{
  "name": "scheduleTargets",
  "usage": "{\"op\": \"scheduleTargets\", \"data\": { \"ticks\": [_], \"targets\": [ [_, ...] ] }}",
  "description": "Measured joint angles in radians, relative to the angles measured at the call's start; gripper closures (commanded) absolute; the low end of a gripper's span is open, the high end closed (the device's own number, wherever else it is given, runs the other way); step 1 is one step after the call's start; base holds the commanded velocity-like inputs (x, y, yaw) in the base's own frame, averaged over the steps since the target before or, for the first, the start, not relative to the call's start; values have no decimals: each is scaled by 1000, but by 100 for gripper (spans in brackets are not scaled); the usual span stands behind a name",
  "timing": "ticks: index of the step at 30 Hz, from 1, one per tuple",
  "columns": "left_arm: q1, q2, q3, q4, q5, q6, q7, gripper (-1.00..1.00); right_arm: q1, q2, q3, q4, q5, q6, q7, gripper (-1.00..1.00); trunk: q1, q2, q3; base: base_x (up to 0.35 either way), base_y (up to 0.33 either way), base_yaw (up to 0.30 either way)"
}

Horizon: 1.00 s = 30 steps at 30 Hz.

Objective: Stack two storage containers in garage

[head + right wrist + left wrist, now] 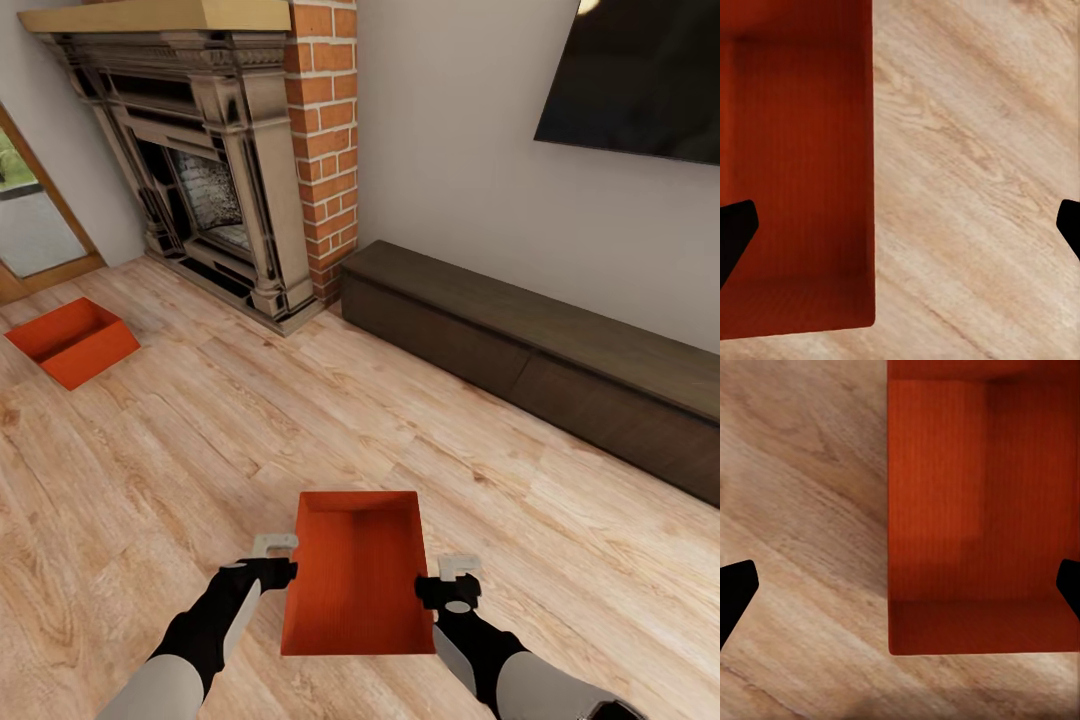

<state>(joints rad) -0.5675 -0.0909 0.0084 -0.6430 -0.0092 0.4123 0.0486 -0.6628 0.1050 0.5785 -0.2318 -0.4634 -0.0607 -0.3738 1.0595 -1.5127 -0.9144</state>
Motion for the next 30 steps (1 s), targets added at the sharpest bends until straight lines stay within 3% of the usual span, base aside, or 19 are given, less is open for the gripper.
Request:
{"op": "scheduleTargets", "data": {
  "ticks": [14,25,30],
  "targets": [
    [0,1,0,-41,-3,0,-5,-100,-27,16,0,-8,6,0,0,-100,0,0,0,0,0,0],
    [0,1,1,-46,-3,1,-6,-100,-27,18,0,-8,6,1,16,-100,42,-77,-34,0,0,0],
    [0,1,1,-46,-3,1,-6,-100,-27,18,0,-8,6,0,20,-100,46,-84,-38,0,0,0]
  ]
}}
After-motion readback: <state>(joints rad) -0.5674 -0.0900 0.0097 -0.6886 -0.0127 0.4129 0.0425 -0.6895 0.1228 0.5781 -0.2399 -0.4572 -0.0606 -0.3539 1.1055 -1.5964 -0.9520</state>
